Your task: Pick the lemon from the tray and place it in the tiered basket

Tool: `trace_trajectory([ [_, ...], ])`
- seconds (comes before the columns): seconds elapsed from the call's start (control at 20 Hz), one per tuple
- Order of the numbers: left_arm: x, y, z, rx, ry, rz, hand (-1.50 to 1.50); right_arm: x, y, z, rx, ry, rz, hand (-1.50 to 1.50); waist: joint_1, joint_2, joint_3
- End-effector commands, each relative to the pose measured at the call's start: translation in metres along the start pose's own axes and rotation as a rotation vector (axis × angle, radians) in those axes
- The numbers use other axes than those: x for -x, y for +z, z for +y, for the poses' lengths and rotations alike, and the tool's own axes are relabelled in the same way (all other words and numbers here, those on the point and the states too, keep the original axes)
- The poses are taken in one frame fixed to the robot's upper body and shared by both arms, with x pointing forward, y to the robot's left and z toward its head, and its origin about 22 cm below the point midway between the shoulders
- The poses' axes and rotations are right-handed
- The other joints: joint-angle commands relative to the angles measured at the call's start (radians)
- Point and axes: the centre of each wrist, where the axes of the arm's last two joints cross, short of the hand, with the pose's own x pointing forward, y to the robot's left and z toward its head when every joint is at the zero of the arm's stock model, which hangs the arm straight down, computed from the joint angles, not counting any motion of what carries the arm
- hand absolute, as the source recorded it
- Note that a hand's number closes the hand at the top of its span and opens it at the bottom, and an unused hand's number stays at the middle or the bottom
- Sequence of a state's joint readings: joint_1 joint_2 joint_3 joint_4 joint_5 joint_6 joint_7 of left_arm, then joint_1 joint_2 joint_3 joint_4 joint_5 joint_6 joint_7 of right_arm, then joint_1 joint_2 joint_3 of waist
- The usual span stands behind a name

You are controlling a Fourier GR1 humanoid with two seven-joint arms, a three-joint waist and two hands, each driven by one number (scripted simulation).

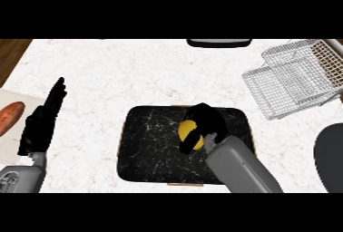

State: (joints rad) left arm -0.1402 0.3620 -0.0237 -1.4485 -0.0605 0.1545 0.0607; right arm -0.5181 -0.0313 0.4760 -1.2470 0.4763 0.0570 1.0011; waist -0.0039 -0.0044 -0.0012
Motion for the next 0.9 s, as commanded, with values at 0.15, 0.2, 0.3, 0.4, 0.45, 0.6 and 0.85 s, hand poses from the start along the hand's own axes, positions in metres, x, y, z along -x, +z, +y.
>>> trace_trajectory([
  [0.15,0.011,0.010,0.004,-0.028,-0.007,0.018,0.00,0.028,0.057,0.038,-0.035,0.321,-0.491,1.50,-0.016,-0.012,0.002],
  [0.2,0.002,0.002,0.014,-0.015,-0.006,0.013,0.00,0.040,0.066,0.025,0.006,0.288,-0.530,1.50,-0.029,-0.011,0.002],
  [0.3,0.005,0.003,0.005,-0.031,-0.003,0.026,0.00,0.042,0.092,0.012,0.105,0.166,-0.602,1.50,-0.034,-0.008,0.002],
  [0.4,0.002,-0.002,0.011,-0.040,-0.008,0.009,0.00,0.044,0.113,-0.016,0.199,0.054,-0.644,1.50,-0.042,-0.010,0.001],
  [0.45,0.002,0.004,0.025,-0.019,-0.008,0.016,0.00,0.054,0.109,-0.025,0.261,0.016,-0.655,1.50,-0.026,-0.008,0.002],
  [0.6,0.006,0.007,0.013,-0.042,-0.005,0.020,0.00,0.049,0.142,-0.062,0.459,-0.025,-0.709,1.50,-0.029,-0.008,0.001],
  [0.85,-0.003,-0.005,0.000,-0.022,0.005,-0.001,0.00,0.060,0.181,-0.098,0.597,-0.125,-0.760,1.50,-0.015,0.000,0.000],
])
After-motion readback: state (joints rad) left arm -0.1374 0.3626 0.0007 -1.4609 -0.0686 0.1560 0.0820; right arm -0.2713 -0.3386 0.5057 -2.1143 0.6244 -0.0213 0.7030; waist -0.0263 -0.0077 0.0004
